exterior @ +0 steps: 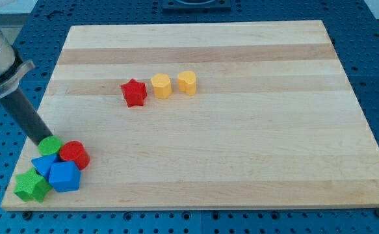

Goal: Push the yellow heart along with yellow hexagon a bit left

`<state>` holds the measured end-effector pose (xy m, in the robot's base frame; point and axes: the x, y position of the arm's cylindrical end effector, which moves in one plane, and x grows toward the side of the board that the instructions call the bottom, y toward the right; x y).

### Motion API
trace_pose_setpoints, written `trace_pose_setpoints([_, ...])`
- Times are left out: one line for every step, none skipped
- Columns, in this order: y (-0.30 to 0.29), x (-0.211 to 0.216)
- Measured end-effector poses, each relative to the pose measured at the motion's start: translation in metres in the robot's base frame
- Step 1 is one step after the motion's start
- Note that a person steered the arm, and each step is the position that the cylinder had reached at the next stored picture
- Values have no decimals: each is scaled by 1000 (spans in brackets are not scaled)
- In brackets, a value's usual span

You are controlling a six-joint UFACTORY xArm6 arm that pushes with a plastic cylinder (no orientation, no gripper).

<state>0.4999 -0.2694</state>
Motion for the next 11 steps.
trace_pose_setpoints([33, -36])
trace_pose_setpoints([131, -32])
trace_pose_setpoints([218, -31])
trace_pose_setpoints([299, -65])
trace_pose_setpoints([329, -128])
trace_pose_setpoints([287, -168])
trace_pose_setpoints([284, -144])
trace_pose_setpoints([288, -128])
trace_pose_setpoints([254, -137])
trace_pose_setpoints([239, -135])
trace_pose_setpoints([219, -126])
